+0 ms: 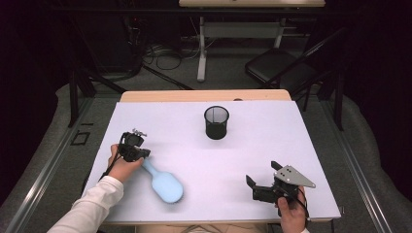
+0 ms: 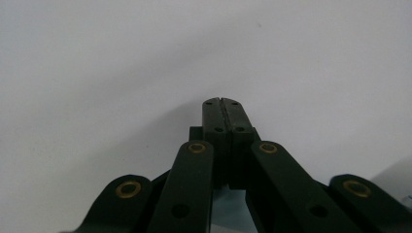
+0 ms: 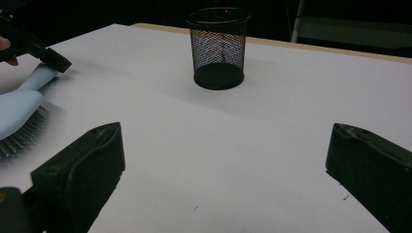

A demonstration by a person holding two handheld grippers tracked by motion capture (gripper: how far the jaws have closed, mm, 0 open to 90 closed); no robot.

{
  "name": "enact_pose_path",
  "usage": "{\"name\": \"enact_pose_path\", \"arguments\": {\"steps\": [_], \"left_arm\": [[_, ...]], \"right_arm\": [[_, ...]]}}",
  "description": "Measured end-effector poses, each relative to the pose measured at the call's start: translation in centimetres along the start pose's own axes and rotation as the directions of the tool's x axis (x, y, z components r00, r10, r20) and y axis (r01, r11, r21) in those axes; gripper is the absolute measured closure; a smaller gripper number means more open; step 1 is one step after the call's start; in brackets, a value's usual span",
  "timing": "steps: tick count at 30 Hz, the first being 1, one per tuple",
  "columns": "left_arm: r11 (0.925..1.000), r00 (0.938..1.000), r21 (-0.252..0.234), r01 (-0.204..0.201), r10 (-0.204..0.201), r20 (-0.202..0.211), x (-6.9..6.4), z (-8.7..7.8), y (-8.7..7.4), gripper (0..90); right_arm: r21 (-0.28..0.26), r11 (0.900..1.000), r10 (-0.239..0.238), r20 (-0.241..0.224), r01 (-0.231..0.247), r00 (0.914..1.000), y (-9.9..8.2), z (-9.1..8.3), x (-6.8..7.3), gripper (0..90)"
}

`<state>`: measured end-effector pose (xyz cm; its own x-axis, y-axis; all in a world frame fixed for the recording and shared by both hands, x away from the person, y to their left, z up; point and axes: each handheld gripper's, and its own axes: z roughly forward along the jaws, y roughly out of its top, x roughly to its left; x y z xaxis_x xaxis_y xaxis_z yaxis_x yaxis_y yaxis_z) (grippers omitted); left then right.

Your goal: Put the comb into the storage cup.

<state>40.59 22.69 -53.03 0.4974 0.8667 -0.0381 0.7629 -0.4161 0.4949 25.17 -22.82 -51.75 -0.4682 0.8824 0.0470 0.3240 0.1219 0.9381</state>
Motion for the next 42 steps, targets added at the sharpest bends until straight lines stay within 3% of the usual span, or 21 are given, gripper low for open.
{"name": "enact_pose_path", "arguments": {"steps": [23,42], "left_arm": [[0.9995,0.9995,-0.002,-0.031,0.031,-0.005,-0.4,-0.6,-0.6,90.0],[0.9998,0.9999,-0.013,-0.013,0.013,0.0,0.1,-1.4,-2.1,90.0]], "right_arm": [[0.001,1.0,0.0,-0.008,0.0,1.0,0.0,0.0,0.0,0.4],[0.004,1.0,-0.006,-0.004,0.006,1.0,0.0,0.0,0.1,0.4]]}}
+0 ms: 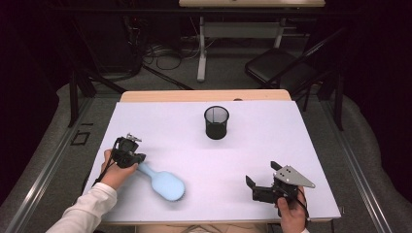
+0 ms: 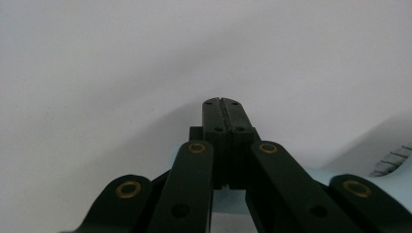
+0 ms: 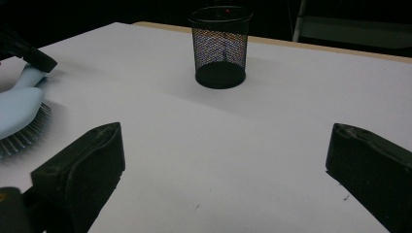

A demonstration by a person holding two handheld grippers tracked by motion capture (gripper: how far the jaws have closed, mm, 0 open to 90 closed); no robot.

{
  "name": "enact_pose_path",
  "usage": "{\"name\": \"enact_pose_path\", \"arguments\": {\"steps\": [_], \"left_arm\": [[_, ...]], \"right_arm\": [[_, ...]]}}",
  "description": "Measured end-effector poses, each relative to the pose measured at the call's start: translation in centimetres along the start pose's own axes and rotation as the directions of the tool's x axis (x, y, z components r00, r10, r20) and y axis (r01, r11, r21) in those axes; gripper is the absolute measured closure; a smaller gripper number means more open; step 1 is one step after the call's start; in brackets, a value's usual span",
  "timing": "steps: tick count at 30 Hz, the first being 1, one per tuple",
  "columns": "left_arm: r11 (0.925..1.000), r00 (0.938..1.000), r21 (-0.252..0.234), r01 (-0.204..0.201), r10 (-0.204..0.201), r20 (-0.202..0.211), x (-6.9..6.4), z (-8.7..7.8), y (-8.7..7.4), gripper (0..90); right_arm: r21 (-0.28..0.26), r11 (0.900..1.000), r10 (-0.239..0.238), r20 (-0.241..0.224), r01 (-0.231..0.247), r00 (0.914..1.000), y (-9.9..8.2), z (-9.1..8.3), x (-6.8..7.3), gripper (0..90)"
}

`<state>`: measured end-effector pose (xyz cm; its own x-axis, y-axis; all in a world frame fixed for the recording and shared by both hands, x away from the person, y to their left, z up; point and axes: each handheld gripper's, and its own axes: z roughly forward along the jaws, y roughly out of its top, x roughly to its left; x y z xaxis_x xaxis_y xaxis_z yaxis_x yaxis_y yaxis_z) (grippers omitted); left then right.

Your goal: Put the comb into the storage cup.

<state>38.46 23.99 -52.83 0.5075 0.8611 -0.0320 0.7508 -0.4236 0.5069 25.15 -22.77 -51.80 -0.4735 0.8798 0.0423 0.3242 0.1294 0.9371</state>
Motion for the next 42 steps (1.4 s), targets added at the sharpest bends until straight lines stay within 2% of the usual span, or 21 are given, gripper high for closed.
{"name": "enact_pose_path", "arguments": {"steps": [23,35,42], "left_arm": [[0.9996,0.9997,-0.019,0.023,-0.023,0.008,0.5,-0.7,-1.4,90.0],[0.9998,0.9999,-0.015,0.01,-0.01,0.006,0.6,-1.2,-2.1,90.0],[0.9996,0.9998,-0.021,0.018,-0.018,0.008,0.6,-1.6,-2.7,90.0]], "right_arm": [[0.005,1.0,-0.003,0.0,0.003,1.0,0.0,0.1,0.1,0.4],[0.007,1.0,-0.002,-0.001,0.002,1.0,0.0,0.1,0.1,0.4],[0.01,1.0,-0.001,-0.002,0.001,1.0,-0.1,0.1,0.1,0.4]]}}
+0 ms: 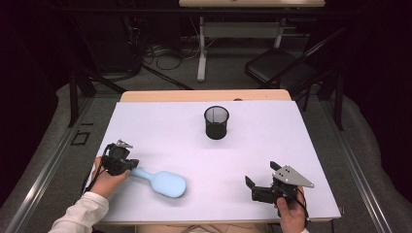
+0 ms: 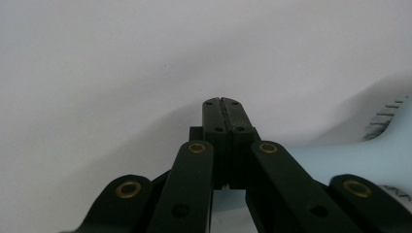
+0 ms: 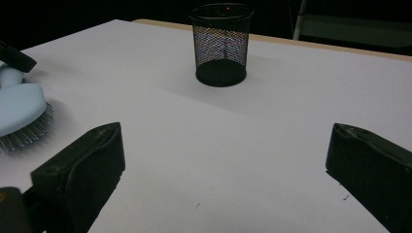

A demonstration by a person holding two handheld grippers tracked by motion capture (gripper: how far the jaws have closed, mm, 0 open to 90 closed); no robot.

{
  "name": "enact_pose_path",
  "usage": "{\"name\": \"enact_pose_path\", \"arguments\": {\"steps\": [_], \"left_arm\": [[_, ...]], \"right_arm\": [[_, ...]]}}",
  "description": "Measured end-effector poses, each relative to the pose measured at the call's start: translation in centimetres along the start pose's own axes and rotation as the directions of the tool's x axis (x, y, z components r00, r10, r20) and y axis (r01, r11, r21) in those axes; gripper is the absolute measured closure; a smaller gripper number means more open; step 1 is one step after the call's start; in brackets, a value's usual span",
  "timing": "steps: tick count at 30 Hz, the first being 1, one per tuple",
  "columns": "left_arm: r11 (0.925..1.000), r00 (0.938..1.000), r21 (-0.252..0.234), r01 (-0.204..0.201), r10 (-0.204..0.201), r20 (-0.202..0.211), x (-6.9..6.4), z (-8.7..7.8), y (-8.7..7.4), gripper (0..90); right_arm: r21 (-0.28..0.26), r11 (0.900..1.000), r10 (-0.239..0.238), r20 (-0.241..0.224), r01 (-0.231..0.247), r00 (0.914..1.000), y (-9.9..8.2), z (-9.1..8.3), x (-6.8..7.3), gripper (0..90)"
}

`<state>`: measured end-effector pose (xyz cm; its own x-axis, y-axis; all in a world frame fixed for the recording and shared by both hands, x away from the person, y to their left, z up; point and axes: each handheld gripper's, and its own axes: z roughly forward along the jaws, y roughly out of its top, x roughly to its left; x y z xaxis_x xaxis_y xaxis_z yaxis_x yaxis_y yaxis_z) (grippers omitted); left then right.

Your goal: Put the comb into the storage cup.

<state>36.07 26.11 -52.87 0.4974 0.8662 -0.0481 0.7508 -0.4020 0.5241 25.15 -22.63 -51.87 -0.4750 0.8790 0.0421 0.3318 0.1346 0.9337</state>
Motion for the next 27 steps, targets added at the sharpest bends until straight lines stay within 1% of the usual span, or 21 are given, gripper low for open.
{"name": "enact_pose_path", "arguments": {"steps": [2,5,12,16,18,20,27], "left_arm": [[1.0,1.0,-0.001,0.003,-0.003,0.001,0.0,-0.1,-0.2,90.0],[1.0,1.0,-0.002,-0.003,0.003,-0.001,0.0,-0.2,-0.4,90.0],[1.0,1.0,-0.006,-0.004,0.004,0.005,-0.2,-0.5,-0.9,90.0],[1.0,1.0,-0.007,-0.003,0.003,0.005,-0.4,-0.7,-1.3,90.0],[0.9999,0.9999,-0.006,-0.01,0.01,0.006,-0.4,-0.8,-1.5,90.0],[1.0,1.0,-0.01,-0.001,0.001,0.009,-0.5,-0.9,-1.6,90.0],[0.9999,0.9999,-0.01,-0.01,0.01,0.012,-0.6,-1.2,-2.2,90.0]], "right_arm": [[0.0,1.0,-0.003,0.001,0.003,1.0,0.0,0.0,0.0,0.4],[-0.001,1.0,-0.005,0.001,0.005,1.0,0.0,0.0,0.0,0.4],[-0.002,1.0,0.004,0.0,-0.004,1.0,0.0,0.0,0.0,0.4],[0.001,1.0,-0.001,0.0,0.001,1.0,0.0,0.0,0.0,0.4],[0.002,1.0,-0.003,0.0,0.003,1.0,0.0,0.0,0.0,0.4],[0.002,1.0,-0.003,0.001,0.003,1.0,0.0,0.0,0.0,0.4],[0.001,1.0,-0.002,0.0,0.002,1.0,-0.1,0.1,0.0,0.4]]}}
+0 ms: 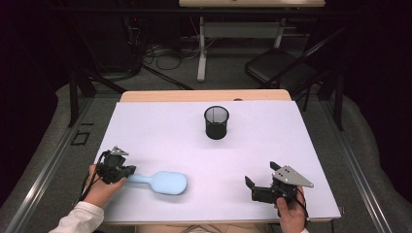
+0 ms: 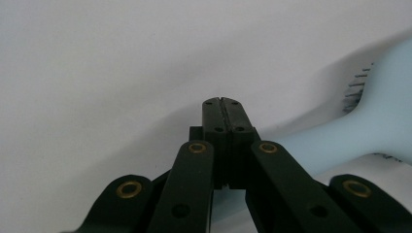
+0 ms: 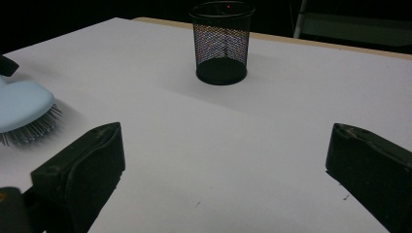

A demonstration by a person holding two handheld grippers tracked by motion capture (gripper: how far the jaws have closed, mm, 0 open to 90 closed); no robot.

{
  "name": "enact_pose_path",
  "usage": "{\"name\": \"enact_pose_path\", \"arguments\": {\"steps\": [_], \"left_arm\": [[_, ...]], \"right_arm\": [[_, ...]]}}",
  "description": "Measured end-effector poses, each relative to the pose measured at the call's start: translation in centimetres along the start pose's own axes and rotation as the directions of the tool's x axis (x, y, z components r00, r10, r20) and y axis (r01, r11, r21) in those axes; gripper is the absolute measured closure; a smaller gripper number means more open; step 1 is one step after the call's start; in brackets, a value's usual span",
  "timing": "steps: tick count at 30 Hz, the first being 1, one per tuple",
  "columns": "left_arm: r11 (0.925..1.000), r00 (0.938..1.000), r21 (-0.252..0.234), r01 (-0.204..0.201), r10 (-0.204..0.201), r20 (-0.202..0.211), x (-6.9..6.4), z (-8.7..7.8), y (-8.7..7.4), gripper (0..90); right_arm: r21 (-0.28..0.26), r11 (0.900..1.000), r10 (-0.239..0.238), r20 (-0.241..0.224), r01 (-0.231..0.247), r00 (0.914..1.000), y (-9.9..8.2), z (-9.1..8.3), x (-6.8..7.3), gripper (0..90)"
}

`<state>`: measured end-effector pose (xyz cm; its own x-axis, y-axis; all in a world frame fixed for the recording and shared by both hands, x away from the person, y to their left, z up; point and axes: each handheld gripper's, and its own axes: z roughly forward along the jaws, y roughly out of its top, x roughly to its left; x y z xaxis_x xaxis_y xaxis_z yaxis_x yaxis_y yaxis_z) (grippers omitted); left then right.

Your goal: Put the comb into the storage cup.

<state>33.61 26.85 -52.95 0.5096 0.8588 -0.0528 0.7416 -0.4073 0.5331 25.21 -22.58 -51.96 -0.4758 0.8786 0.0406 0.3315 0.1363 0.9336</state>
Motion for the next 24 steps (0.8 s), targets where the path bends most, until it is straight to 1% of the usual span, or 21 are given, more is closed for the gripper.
{"name": "enact_pose_path", "arguments": {"steps": [1,12,13,16,19,24], "left_arm": [[1.0,1.0,-0.004,0.005,-0.005,0.003,0.0,0.0,-0.1,90.0],[1.0,0.9999,0.001,-0.009,0.009,0.008,-0.4,-0.4,-0.7,90.0],[0.9999,0.9998,0.003,-0.016,0.015,0.009,-0.4,-0.4,-0.7,90.0],[0.9999,0.9998,0.006,-0.012,0.012,0.013,-0.6,-0.5,-0.9,90.0],[0.9997,0.9997,0.015,-0.02,0.019,0.015,-0.8,-0.6,-1.2,90.0],[0.9998,0.9996,0.012,-0.019,0.018,0.022,-1.0,-0.6,-1.5,90.0]], "right_arm": [[0.0,1.0,-0.001,-0.001,0.001,1.0,0.0,0.0,0.0,0.4],[0.005,1.0,-0.006,-0.002,0.006,1.0,0.0,0.0,0.1,0.4],[0.004,1.0,-0.006,-0.003,0.006,1.0,0.0,0.0,0.1,0.4],[0.005,1.0,-0.006,-0.003,0.006,1.0,0.0,0.1,0.1,0.4],[0.006,1.0,-0.005,-0.005,0.005,1.0,0.0,0.0,0.1,0.4],[0.007,1.0,-0.007,-0.006,0.007,1.0,0.0,0.1,0.1,0.4]]}}
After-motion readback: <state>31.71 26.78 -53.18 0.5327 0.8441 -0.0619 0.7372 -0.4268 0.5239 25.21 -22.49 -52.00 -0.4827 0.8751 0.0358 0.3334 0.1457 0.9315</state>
